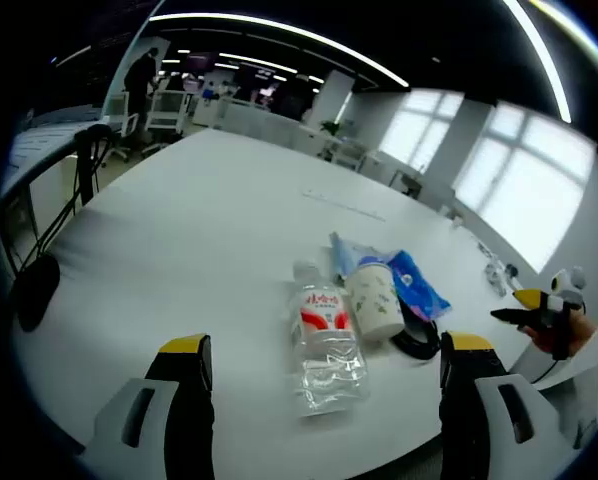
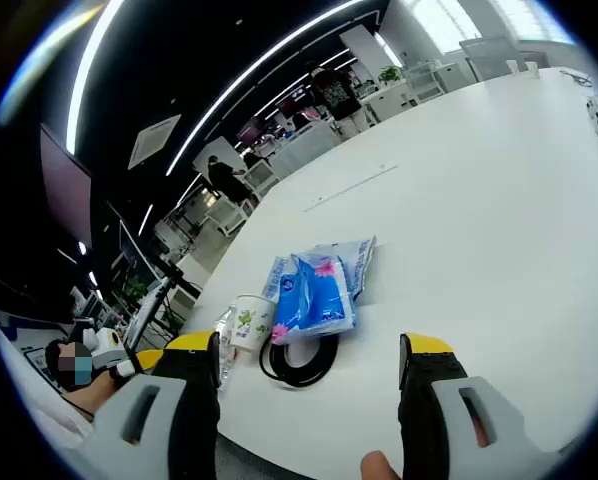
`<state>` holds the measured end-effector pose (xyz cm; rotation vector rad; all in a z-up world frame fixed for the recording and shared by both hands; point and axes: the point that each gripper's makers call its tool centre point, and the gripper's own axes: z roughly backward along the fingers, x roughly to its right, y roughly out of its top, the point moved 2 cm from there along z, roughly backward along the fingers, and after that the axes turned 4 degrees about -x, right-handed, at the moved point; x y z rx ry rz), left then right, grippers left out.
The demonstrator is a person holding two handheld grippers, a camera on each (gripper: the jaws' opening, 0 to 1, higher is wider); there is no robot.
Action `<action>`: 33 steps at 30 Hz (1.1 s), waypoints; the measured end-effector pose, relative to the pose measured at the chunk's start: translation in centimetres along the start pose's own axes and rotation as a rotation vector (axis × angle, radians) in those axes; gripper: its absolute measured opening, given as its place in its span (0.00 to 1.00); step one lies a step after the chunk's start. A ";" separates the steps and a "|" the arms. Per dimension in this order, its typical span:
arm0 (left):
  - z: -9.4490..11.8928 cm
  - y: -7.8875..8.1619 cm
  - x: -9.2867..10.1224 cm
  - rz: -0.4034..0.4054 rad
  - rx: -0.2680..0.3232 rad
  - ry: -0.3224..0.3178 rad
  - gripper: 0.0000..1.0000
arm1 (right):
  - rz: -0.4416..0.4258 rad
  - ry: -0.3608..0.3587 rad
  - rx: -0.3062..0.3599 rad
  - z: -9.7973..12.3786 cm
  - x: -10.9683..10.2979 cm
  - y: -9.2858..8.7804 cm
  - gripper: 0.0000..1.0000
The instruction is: Arrange the tabletop items into an orderly group along one side of the table until the central work area is clear of visible clutter.
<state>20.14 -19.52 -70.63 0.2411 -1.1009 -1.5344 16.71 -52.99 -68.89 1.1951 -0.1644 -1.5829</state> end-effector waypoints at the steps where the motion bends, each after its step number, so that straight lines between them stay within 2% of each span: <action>1: 0.0 0.0 0.0 -0.001 -0.002 0.000 0.91 | 0.000 0.000 0.000 0.0 0.0 0.0 0.72; 18: -0.2 -0.1 0.2 -0.019 -0.018 -0.005 0.90 | -0.012 0.002 0.002 0.1 -0.1 -0.1 0.72; 33: -0.9 1.3 1.6 -0.050 -0.010 -0.045 0.90 | -0.014 0.001 -0.006 0.0 -0.1 -0.5 0.72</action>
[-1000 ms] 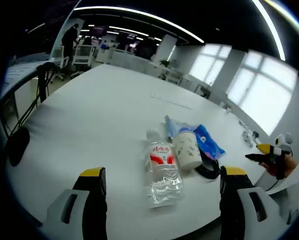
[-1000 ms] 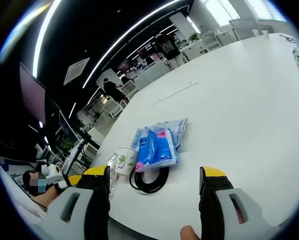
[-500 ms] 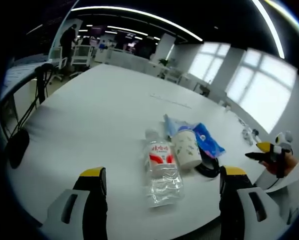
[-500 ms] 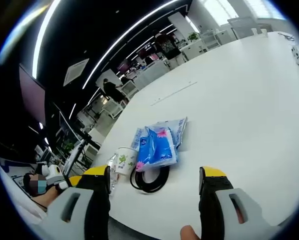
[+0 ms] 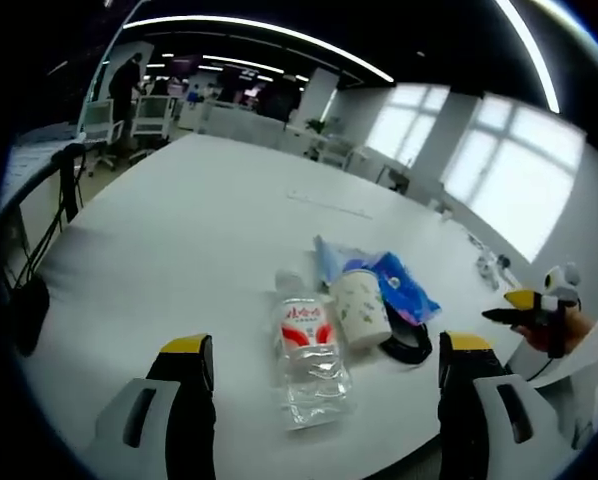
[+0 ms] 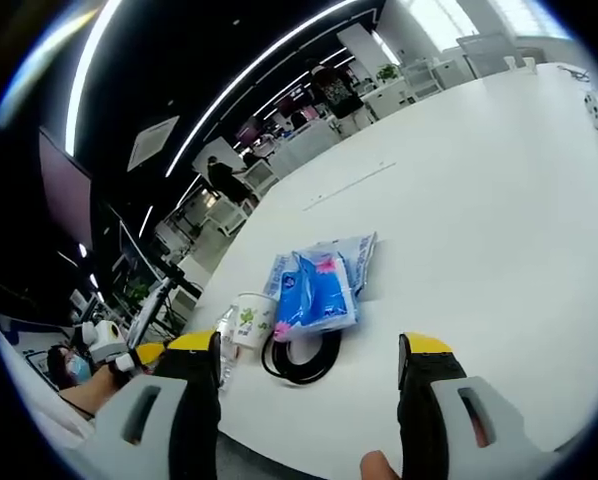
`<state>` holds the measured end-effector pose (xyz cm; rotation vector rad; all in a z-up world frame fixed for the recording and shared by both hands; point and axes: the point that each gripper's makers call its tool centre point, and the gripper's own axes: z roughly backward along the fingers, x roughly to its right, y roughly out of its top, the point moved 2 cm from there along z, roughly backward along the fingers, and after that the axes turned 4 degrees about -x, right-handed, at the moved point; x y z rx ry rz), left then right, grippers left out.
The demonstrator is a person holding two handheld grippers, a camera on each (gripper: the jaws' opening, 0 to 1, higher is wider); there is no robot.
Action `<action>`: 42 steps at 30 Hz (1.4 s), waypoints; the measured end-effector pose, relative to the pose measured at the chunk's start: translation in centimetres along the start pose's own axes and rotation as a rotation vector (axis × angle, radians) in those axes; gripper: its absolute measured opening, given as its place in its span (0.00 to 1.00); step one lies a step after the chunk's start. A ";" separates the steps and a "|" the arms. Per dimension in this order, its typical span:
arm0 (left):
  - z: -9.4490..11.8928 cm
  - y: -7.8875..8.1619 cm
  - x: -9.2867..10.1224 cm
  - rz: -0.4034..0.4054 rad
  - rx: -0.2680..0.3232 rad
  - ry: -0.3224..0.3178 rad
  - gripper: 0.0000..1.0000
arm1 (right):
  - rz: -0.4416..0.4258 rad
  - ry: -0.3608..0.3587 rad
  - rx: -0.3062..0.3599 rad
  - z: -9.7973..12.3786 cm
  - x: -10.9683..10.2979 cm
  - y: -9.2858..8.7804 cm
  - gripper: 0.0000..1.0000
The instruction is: Arrange the tabletop items into an orderly group along one side of the table until the central work area is clear of visible clutter.
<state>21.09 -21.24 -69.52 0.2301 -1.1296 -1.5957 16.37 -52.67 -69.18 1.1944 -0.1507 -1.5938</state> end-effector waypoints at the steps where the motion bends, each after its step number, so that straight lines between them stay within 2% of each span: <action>1: -0.2 0.0 0.0 -0.002 -0.006 -0.001 0.90 | -0.003 -0.001 -0.001 0.0 0.1 -0.1 0.72; 16: -0.8 -0.3 0.0 -0.007 -0.050 0.001 0.88 | -0.043 -0.004 0.014 -0.2 0.8 -0.1 0.70; 21: -0.9 -0.8 -0.2 -0.002 -0.075 0.011 0.87 | -0.050 -0.006 0.011 -0.2 1.0 -0.4 0.70; 42: -1.6 -0.7 -0.1 0.020 -0.101 0.010 0.87 | -0.086 -0.013 0.000 -0.2 0.8 -1.2 0.68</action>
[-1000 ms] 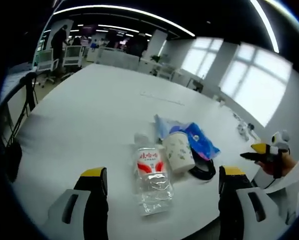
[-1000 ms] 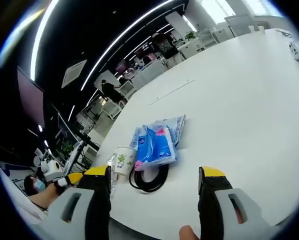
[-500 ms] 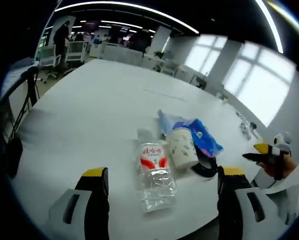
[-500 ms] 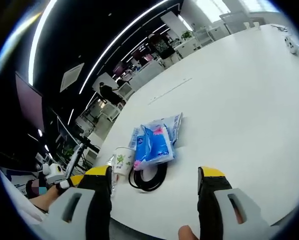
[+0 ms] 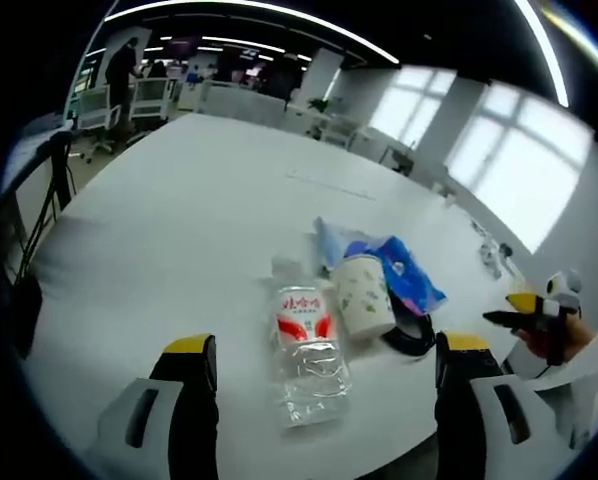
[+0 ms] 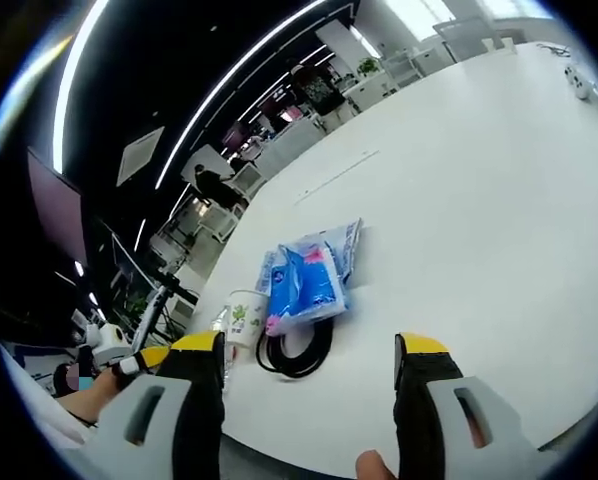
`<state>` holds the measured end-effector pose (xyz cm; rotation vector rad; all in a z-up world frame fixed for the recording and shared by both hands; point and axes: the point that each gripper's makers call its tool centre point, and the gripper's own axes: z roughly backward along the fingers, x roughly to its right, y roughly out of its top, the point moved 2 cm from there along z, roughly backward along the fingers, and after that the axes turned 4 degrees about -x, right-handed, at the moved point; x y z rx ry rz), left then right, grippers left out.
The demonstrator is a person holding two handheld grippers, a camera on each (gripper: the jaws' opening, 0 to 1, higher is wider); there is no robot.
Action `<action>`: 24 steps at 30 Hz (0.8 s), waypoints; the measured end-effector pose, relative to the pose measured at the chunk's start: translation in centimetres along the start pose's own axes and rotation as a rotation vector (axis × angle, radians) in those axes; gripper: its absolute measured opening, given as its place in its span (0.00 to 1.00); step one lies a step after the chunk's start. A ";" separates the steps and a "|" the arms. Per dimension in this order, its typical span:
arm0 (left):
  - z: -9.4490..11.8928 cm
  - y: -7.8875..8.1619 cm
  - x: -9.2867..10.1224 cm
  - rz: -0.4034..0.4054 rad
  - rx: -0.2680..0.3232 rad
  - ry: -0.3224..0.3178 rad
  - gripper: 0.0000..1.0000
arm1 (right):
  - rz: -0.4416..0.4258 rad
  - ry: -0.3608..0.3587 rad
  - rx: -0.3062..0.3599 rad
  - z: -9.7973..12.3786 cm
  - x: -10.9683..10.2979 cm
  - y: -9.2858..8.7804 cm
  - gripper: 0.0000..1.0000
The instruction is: Arrange the tabletop items into an orderly group along one side of the table until the central work area is clear of visible clutter.
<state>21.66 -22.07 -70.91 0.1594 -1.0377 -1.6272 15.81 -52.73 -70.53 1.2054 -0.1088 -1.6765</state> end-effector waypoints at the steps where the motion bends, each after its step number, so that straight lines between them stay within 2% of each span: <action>1: 0.0 0.0 0.1 0.001 -0.001 -0.001 0.87 | 0.001 0.001 -0.002 0.0 -0.1 0.0 0.68; 6: -0.4 0.0 -0.1 0.000 -0.022 -0.005 0.87 | 0.007 0.001 -0.015 -0.1 -0.3 -0.2 0.68; 19: -1.9 -1.1 -0.5 -0.023 -0.170 0.035 0.84 | 0.013 0.009 -0.039 -0.7 -1.2 -0.6 0.67; 24: -2.4 -1.4 -0.4 -0.034 -0.203 0.038 0.84 | 0.013 0.011 -0.044 -0.7 -1.3 -0.8 0.67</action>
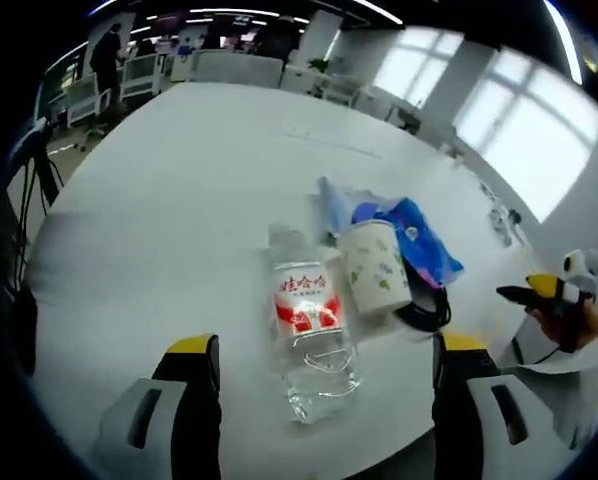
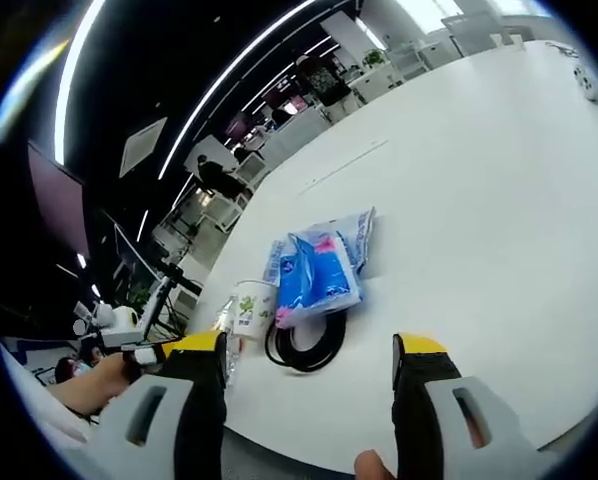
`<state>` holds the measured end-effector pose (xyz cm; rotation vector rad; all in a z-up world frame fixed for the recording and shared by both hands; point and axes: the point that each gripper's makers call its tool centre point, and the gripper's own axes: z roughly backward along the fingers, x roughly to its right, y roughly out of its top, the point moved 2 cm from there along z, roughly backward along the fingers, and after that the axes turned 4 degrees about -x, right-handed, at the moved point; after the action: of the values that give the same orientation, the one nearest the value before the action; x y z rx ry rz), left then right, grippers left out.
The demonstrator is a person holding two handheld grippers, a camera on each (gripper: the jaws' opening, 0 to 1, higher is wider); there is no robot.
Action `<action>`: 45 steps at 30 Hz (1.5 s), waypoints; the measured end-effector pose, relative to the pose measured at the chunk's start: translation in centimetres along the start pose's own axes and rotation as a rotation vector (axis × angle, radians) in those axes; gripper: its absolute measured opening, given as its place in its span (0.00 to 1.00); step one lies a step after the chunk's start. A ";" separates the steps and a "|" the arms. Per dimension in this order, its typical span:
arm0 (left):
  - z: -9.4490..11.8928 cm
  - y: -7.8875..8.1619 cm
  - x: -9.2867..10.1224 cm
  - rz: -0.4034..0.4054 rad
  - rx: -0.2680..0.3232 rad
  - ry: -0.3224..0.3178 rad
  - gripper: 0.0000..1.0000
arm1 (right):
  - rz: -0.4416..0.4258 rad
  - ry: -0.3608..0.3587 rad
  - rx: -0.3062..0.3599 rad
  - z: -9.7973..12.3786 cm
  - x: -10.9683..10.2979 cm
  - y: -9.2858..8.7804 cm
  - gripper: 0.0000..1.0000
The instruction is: Arrange the tabletop items into an orderly group along one side of the table until the central work area is clear of visible clutter.
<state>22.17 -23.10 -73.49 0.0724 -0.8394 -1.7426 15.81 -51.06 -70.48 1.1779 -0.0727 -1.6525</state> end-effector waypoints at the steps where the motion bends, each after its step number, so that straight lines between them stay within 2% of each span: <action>1: -0.1 -0.1 -0.1 0.000 -0.007 0.008 0.82 | 0.000 0.000 -0.002 0.0 0.0 -0.1 0.66; 7: -0.9 -0.2 -0.4 0.043 -0.035 0.023 0.80 | -0.003 -0.002 -0.006 -0.1 0.0 -0.1 0.66; 16: -2.2 -1.0 -0.3 0.013 -0.108 0.056 0.80 | -0.010 -0.007 -0.008 -0.2 -0.1 -0.4 0.66; 27: -3.2 -1.4 0.0 0.009 -0.135 0.072 0.81 | -0.023 -0.014 0.000 0.0 0.1 -0.5 0.66; 30: -3.5 -1.6 -0.2 -0.014 -0.153 0.100 0.82 | -0.026 -0.015 -0.001 0.1 0.1 -0.6 0.66; 34: -3.8 -1.6 -0.5 -0.007 -0.161 0.144 0.85 | -0.030 -0.018 -0.005 0.1 0.2 -0.9 0.65; 41: -4.1 -2.0 -0.2 -0.011 -0.179 0.178 0.78 | -0.039 -0.020 -0.001 0.3 0.3 -0.9 0.64; 45: -4.4 -2.2 0.2 -0.022 -0.188 0.177 0.75 | -0.050 -0.017 0.005 0.3 0.4 -0.7 0.64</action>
<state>22.30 -25.19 -77.96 0.1091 -0.5463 -1.7990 15.14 -51.15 -70.98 1.1783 -0.0588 -1.7075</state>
